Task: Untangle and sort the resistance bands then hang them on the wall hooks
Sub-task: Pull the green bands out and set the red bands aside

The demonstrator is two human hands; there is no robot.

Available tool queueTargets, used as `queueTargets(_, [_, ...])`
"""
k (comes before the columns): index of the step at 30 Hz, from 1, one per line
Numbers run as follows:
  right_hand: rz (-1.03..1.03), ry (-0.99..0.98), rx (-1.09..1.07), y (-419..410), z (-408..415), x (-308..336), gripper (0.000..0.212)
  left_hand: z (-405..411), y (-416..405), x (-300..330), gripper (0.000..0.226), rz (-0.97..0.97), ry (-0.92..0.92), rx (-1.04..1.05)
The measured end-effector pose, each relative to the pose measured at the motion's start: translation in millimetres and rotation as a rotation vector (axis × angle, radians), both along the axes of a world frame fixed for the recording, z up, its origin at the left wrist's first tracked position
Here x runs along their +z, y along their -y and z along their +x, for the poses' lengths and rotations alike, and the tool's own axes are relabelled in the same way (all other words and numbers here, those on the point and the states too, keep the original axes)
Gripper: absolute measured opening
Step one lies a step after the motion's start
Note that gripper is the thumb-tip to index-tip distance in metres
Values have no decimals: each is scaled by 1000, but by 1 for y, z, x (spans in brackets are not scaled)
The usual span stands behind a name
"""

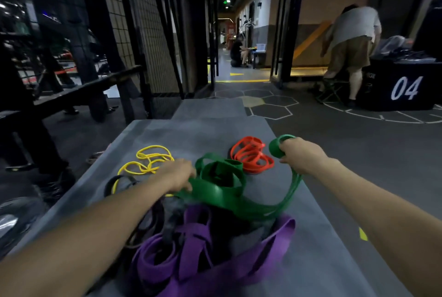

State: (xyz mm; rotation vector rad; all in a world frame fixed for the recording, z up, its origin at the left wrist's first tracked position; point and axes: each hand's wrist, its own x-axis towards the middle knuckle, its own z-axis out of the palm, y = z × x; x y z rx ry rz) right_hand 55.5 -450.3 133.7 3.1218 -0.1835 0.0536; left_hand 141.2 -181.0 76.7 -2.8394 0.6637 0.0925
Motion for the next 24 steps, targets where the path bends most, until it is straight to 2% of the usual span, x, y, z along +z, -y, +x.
queueTargets(3, [-179,150,62,-4,17,-8,26,28,31,22,35,-589,150,-41])
queueTargets(5, [-210,253,84,-7,31,-17,29,33,60,25,34,-879,163,-107])
queueTargets(8, [-25,188,19,-7,46,-52,31,38,89,-11,47,-966,59,-87])
queueTargets(11, [301,-38,36,-5,55,-103,51,49,89,-57,76,-873,64,263])
queueTargets(13, [449,-56,52,-3,55,-120,60,56,82,-72,95,-834,74,437])
queueTargets(15, [480,-64,110,-3,53,-127,74,60,78,-80,109,-957,28,598])
queueTargets(17, [370,-95,188,-10,47,-133,97,63,79,-92,117,-1191,-62,733])
queueTargets(19, [250,-80,184,-17,46,-141,107,62,84,-98,113,-1389,-128,717])
queueTargets(21, [193,-5,148,-23,48,-145,92,60,89,-95,92,-1434,-136,667])
queueTargets(24, [148,175,187,-24,47,-132,44,56,97,-84,69,-1544,-184,692])
